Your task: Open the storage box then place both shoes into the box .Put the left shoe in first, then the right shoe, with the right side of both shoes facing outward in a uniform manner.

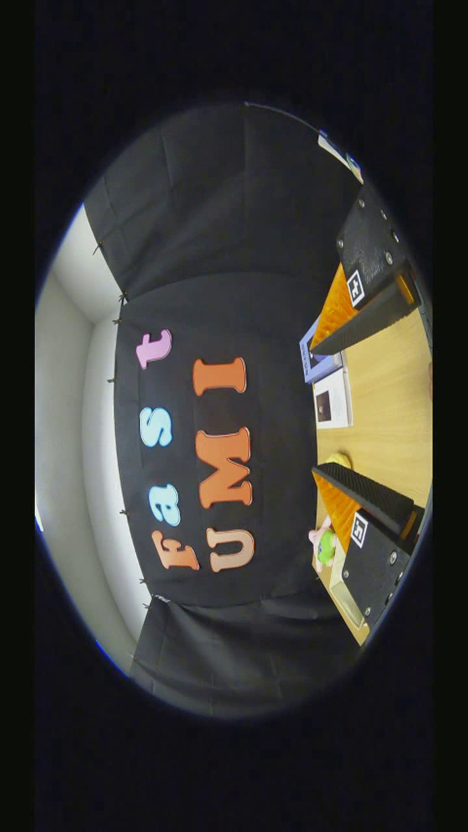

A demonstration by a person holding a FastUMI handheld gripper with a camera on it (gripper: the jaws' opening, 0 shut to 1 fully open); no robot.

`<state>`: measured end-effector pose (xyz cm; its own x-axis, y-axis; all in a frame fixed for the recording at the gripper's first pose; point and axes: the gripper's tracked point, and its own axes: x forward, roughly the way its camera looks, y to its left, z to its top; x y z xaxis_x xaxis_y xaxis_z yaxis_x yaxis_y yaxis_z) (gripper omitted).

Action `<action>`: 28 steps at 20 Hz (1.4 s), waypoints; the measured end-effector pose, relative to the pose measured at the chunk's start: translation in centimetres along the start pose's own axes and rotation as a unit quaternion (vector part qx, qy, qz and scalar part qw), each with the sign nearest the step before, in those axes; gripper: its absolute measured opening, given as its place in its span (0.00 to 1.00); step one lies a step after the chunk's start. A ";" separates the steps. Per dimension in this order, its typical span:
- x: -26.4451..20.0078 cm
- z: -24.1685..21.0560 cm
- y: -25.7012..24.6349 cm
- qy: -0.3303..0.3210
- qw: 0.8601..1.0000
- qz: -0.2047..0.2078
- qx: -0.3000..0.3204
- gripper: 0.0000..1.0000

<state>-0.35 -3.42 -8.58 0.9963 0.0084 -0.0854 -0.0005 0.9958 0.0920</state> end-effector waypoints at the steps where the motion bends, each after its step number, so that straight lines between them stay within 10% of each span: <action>1: -0.1 -0.2 -0.9 -0.002 1.000 -0.006 0.000 0.99; 28: 0.6 -0.2 -1.9 -0.013 1.000 -0.001 0.009 0.99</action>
<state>0.26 -5.33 -9.02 0.9982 0.0041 -0.0598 0.0025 0.9941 0.1088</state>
